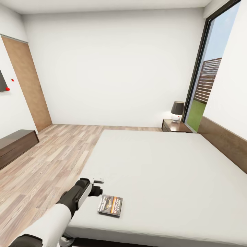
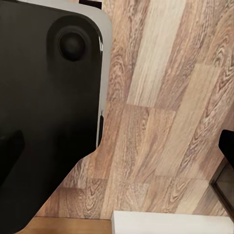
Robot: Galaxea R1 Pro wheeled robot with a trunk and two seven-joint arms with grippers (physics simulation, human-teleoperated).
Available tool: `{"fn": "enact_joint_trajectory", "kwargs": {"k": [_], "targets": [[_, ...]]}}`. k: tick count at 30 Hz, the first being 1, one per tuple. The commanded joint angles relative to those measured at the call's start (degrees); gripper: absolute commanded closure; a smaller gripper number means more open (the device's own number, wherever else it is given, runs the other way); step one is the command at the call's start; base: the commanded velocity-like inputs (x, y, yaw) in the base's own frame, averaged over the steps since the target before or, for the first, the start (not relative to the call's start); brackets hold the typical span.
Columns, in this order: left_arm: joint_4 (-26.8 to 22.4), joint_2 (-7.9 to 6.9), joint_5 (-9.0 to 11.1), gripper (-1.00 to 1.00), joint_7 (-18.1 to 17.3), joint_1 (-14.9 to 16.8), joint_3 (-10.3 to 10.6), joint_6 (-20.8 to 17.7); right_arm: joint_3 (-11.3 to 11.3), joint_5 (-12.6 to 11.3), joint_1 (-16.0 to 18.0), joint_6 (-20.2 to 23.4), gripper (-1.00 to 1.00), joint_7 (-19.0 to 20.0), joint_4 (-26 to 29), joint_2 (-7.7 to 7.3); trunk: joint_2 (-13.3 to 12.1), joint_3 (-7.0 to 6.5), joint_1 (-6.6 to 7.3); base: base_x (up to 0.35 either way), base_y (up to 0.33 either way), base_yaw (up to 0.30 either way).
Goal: In the bedroom, move the book from the bed onto either nightstand, and place the two sandals side by side next to the bed.
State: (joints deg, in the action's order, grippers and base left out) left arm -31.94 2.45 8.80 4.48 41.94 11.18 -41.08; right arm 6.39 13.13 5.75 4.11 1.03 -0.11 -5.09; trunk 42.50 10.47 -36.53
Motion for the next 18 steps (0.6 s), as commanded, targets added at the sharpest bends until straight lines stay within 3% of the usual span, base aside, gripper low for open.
{"fn": "enact_joint_trajectory", "kwargs": {"k": [1,11,18], "targets": [[-0.1,0.01,0.6,-1.00,0.5,0.4,0.3,-0.4,0.5,0.6,0.1,0.2,-1.00,0.1,0.0,-0.01,0.1,0.09,-0.01,0.000,0.000,0.000],[2.1,0.29,0.5,-1.00,0.6,6.1,0.2,-3.3,0.4,0.7,0.1,0.2,-1.00,0.0,0.0,-0.01,0.1,0.09,-0.01,0.000,0.000,0.000],[7.1,0.66,0.4,-1.00,0.6,11.6,0.1,-4.6,0.4,0.7,0.1,0.2,-1.00,-0.3,0.0,-0.01,0.1,0.09,-0.01,0.000,0.000,0.000]]}}
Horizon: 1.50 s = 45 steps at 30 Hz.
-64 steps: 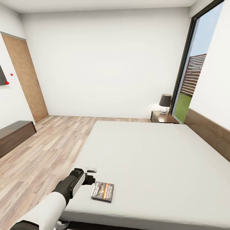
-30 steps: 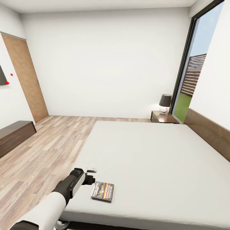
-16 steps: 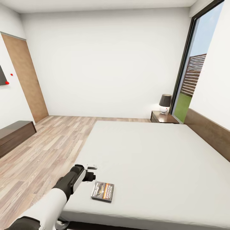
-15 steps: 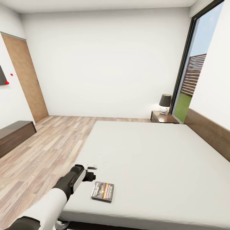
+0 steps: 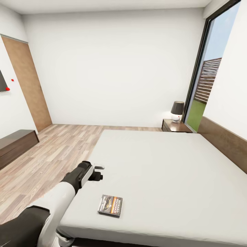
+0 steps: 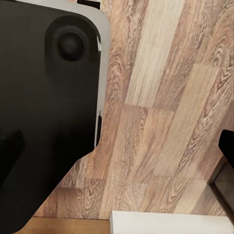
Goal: In the bedroom, move the book from the bed onto either nightstand, and place the two sandals side by side next to the bed.
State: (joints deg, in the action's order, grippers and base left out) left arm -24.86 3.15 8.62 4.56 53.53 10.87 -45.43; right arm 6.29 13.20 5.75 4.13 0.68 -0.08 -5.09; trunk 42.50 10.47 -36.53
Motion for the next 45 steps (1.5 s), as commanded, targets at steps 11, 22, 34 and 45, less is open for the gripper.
{"fn": "enact_joint_trajectory", "kwargs": {"k": [11,22,34,45], "targets": [[6.2,0.87,0.7,-1.00,0.1,5.7,0.3,-1.8,0.5,0.6,0.0,0.2,-1.00,0.0,-0.1,-0.01,0.1,0.09,-0.01,0.000,0.000,0.000],[7.1,1.12,1.0,-1.00,-0.2,6.9,0.3,-4.9,0.6,0.7,0.0,0.2,-1.00,-0.1,-0.6,-0.01,0.1,0.09,-0.01,0.000,0.000,0.000],[6.4,1.29,1.2,-1.00,-1.1,7.0,0.3,-8.3,0.6,0.7,0.0,0.1,-1.00,-0.1,-1.0,-0.01,0.1,0.09,-0.01,0.000,0.000,0.000],[5.8,0.88,1.2,-1.00,-1.5,6.9,0.4,-9.0,0.5,0.7,0.0,0.1,-1.00,-0.2,-1.0,0.06,0.1,0.09,-0.01,0.000,0.000,0.000]]}}
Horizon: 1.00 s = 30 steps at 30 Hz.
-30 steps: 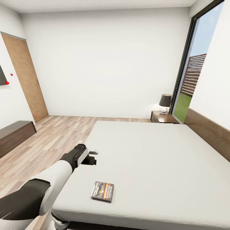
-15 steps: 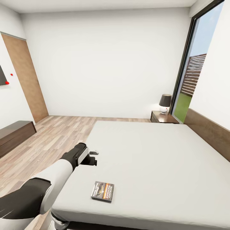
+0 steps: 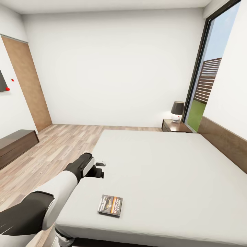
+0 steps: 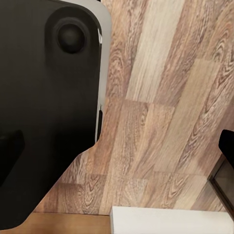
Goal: In the bedroom, move the book from the bed onto either nightstand, and place the two sandals side by side next to the bed.
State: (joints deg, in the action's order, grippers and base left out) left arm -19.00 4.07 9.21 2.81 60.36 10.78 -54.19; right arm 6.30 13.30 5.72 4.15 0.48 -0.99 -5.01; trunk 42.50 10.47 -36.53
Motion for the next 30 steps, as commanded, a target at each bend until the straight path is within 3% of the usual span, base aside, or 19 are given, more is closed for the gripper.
{"fn": "enact_joint_trajectory", "kwargs": {"k": [1,9,23,30], "targets": [[-0.1,-0.06,0.6,-1.00,0.3,0.0,0.5,-0.2,0.5,0.6,0.1,0.1,-1.00,0.0,-0.1,-0.01,0.1,0.09,-0.01,0.000,0.000,0.000],[-0.1,-0.13,0.6,-1.00,0.3,0.0,0.5,-0.1,0.6,0.6,0.1,0.1,-1.00,0.0,-0.1,-0.06,0.1,0.09,-0.01,0.000,0.000,0.000],[-0.5,-0.07,0.5,-1.00,0.3,0.0,0.5,1.1,0.6,0.5,-0.2,0.1,-1.00,0.0,-0.2,-0.03,5.7,2.60,-3.09,0.000,0.000,0.000],[-4.5,-0.04,0.5,-1.00,0.1,0.1,0.5,0.8,0.6,0.5,-0.3,0.1,-1.00,0.1,-0.3,0.15,8.5,3.86,-4.62,0.000,0.000,0.000]]}}
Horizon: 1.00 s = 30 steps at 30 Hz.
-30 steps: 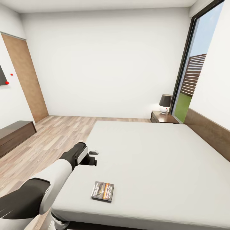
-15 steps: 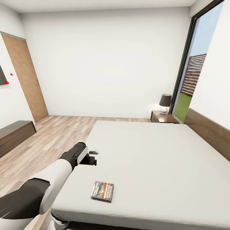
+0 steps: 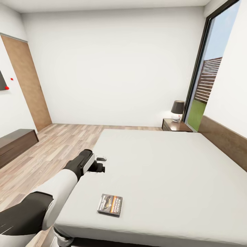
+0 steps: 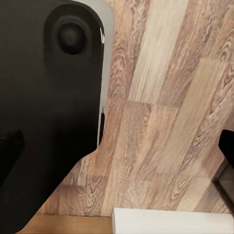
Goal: In the bedroom, move the book from the bed onto either nightstand, and place the two sandals side by side next to the bed.
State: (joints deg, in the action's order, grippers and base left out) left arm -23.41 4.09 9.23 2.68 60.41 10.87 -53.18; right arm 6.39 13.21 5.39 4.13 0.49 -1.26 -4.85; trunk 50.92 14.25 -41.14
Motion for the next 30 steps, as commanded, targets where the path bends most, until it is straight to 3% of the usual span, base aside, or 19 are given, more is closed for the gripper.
{"fn": "enact_joint_trajectory", "kwargs": {"k": [1,30], "targets": [[-1.7,-0.05,0.5,-1.00,0.3,0.0,0.4,-0.4,0.5,0.7,0.1,0.1,-1.00,0.0,-0.2,0.13,0.5,0.26,-0.23,0.000,0.000,0.000],[-3.3,0.06,0.6,-1.00,0.3,0.1,0.4,0.1,0.5,0.8,-0.1,0.2,-1.00,0.1,-0.9,0.15,12.1,5.47,-6.60,0.000,0.000,0.000]]}}
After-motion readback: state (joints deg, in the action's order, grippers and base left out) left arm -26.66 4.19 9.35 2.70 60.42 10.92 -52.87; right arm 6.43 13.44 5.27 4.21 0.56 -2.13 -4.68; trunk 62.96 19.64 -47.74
